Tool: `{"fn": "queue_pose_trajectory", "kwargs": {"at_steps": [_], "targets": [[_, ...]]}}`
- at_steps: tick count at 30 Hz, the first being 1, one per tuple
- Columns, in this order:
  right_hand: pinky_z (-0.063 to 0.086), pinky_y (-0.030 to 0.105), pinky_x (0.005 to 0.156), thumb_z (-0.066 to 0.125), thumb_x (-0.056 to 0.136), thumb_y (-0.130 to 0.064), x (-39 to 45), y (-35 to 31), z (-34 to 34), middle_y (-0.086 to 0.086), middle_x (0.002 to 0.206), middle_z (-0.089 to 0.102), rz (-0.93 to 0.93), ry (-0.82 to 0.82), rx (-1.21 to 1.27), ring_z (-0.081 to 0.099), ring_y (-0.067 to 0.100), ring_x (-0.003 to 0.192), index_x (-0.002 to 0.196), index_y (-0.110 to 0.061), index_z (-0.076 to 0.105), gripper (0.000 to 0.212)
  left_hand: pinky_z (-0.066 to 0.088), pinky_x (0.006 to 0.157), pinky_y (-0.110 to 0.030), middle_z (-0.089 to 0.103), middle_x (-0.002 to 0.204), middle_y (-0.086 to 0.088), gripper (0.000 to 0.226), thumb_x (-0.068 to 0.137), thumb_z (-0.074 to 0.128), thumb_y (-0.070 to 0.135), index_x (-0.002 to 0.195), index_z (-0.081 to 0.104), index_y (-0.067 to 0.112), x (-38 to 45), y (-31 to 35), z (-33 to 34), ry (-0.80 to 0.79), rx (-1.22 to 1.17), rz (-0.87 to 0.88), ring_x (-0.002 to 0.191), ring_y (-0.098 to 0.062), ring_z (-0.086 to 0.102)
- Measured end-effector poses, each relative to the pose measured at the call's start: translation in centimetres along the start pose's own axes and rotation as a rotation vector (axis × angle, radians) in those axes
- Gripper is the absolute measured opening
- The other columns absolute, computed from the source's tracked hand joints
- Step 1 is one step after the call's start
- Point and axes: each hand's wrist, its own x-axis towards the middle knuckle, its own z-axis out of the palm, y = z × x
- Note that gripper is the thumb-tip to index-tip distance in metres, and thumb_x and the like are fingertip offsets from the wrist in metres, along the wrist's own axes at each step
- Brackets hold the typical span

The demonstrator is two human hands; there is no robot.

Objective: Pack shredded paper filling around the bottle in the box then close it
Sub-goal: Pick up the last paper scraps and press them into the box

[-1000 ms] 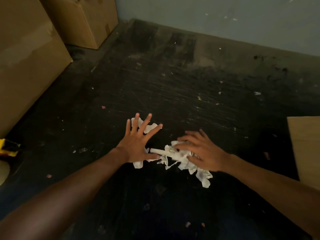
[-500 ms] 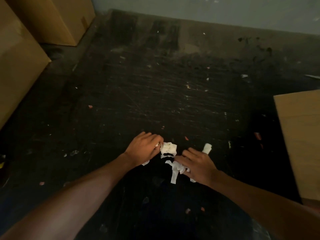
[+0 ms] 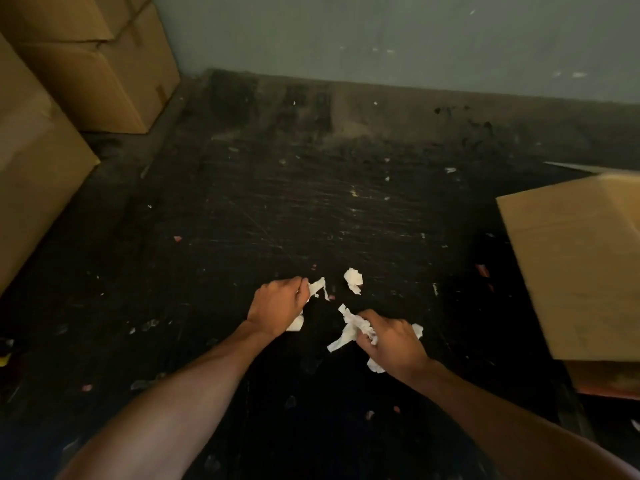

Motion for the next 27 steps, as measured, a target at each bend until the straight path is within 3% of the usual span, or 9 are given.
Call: {"fn": "queue_pose_trajectory", "kwargs": {"at_steps": [2, 4, 8, 11, 14, 16, 21, 24, 27], "targets": [[0.055, 0.039, 0.080, 0.057, 0.094, -0.031, 0.0, -0.5, -1.2, 0.000, 0.093, 0.072, 0.144, 0.018, 0.096, 0.069, 0.017, 0.082, 0.126, -0.018, 0.057, 0.035, 0.054, 0.068, -0.032, 0.059, 0.079, 0.004, 0.034, 0.102, 0.039, 0.033, 0.086, 0.063, 0.017, 0.2, 0.3, -0.9, -0.029, -0.054, -0.036, 0.068, -0.008, 0.058], [0.057, 0.036, 0.072, 0.058, 0.094, -0.027, 0.0, -0.8, -2.3, 0.000, 0.085, 0.070, 0.261, 0.111, 0.189, 0.067, 0.013, 0.072, 0.125, -0.015, 0.058, 0.033, 0.048, 0.068, -0.026, 0.054, 0.092, 0.007, 0.032, 0.103, 0.041, 0.036, 0.094, 0.065, 0.017, 0.9, 1.1, -1.6, -0.029, -0.065, 0.014, 0.076, -0.006, 0.056], [0.056, 0.029, 0.061, 0.057, 0.095, -0.027, -0.8, -0.7, -4.4, -0.002, 0.073, 0.068, 0.410, 0.236, 0.276, 0.065, 0.007, 0.062, 0.120, -0.010, 0.061, 0.031, 0.044, 0.063, -0.030, 0.055, 0.079, 0.005, 0.025, 0.102, 0.042, 0.039, 0.089, 0.054, 0.022, 3.2, 4.7, -1.9, -0.139, -0.049, 0.124, 0.074, -0.016, 0.062], [0.058, 0.033, 0.061, 0.056, 0.095, -0.028, -2.0, -0.7, -6.6, -0.004, 0.072, 0.068, 0.423, 0.292, 0.334, 0.067, 0.007, 0.063, 0.112, -0.016, 0.061, 0.021, 0.051, 0.066, -0.035, 0.062, 0.084, -0.002, 0.022, 0.102, 0.041, 0.038, 0.117, 0.045, 0.021, 4.3, 7.2, -0.7, -0.285, 0.008, 0.121, 0.073, -0.017, 0.063], [0.058, 0.032, 0.059, 0.055, 0.096, -0.027, -3.7, -0.2, -8.5, -0.003, 0.070, 0.069, 0.429, 0.358, 0.393, 0.068, 0.006, 0.061, 0.108, -0.020, 0.061, 0.015, 0.054, 0.081, -0.044, 0.064, 0.107, -0.010, 0.049, 0.103, 0.039, 0.040, 0.148, 0.024, 0.028, 4.0, 8.5, 0.4, -0.417, 0.109, 0.072, 0.092, -0.025, 0.065], [0.057, 0.030, 0.057, 0.055, 0.096, -0.027, -4.8, 0.0, -9.5, -0.004, 0.067, 0.068, 0.436, 0.408, 0.402, 0.067, 0.006, 0.060, 0.104, -0.020, 0.062, 0.013, 0.055, 0.082, -0.043, 0.063, 0.112, -0.010, 0.043, 0.103, 0.038, 0.040, 0.143, 0.034, 0.024, 3.8, 8.8, 0.8, -0.430, 0.145, 0.072, 0.095, -0.024, 0.064], [0.047, 0.022, 0.049, 0.055, 0.096, -0.025, -7.2, 0.5, -11.1, -0.004, 0.062, 0.065, 0.460, 0.472, 0.406, 0.063, 0.004, 0.054, 0.093, -0.023, 0.061, 0.007, 0.057, 0.079, -0.042, 0.062, 0.099, -0.005, 0.034, 0.103, 0.036, 0.043, 0.126, 0.047, 0.022, 3.5, 8.6, 1.2, -0.456, 0.165, 0.077, 0.084, -0.018, 0.063], [0.040, 0.017, 0.043, 0.056, 0.097, -0.024, -8.1, 0.5, -12.4, -0.004, 0.058, 0.061, 0.479, 0.462, 0.371, 0.057, 0.001, 0.048, 0.091, -0.020, 0.061, 0.008, 0.057, 0.076, -0.040, 0.063, 0.091, -0.002, 0.036, 0.103, 0.033, 0.046, 0.117, 0.055, 0.020, 3.3, 9.0, 1.1, -0.394, 0.110, 0.070, 0.079, -0.016, 0.064], [0.047, 0.022, 0.046, 0.058, 0.096, -0.024, -9.2, 0.9, -14.8, -0.002, 0.065, 0.064, 0.492, 0.459, 0.319, 0.061, 0.006, 0.053, 0.088, -0.020, 0.059, 0.009, 0.057, 0.070, -0.038, 0.064, 0.082, -0.001, 0.035, 0.102, 0.035, 0.047, 0.106, 0.058, 0.021, 3.3, 10.8, -0.2, -0.288, -0.007, 0.075, 0.073, -0.015, 0.064]]}}
